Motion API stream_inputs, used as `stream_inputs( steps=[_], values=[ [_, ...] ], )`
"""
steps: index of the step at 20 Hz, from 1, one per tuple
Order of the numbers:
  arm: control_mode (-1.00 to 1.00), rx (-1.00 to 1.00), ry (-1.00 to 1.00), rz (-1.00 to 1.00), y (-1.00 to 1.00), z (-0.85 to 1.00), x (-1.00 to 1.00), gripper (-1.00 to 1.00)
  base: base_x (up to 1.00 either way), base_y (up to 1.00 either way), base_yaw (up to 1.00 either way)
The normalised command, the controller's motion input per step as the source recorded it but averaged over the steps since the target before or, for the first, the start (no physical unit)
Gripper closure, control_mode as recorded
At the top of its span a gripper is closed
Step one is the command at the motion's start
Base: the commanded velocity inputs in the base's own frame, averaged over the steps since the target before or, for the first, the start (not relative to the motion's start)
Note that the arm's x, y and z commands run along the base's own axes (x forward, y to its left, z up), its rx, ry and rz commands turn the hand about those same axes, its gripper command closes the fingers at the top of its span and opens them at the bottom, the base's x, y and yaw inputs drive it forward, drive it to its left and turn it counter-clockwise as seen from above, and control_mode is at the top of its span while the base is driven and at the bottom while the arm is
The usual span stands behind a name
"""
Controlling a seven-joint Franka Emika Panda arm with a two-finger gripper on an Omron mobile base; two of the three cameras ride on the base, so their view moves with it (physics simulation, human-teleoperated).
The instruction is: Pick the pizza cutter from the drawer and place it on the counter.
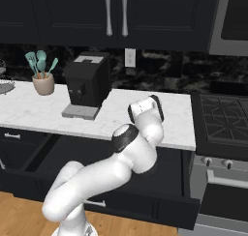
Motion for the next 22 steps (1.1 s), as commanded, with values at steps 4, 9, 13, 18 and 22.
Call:
stream_inputs(
  steps=[4, 9, 13, 18, 22],
  values=[
    [-1.00, 0.00, 0.15, 0.00, -0.02, 0.00, 0.79, -1.00, 0.00, 0.00, 0.00],
    [-1.00, 0.00, 0.00, 0.00, 0.00, 0.00, 0.08, -1.00, 0.00, 0.00, 0.00],
    [-1.00, 0.00, -0.03, -0.02, -0.04, 0.20, -0.08, -1.00, 0.00, 0.00, 0.00],
    [-1.00, 0.00, -0.03, -0.19, -0.26, 0.80, -0.77, -1.00, 0.00, 0.00, 0.00],
    [-1.00, 0.00, 0.00, -0.23, -0.26, 1.00, -0.92, -1.00, 0.00, 0.00, 0.00]
  ],
)
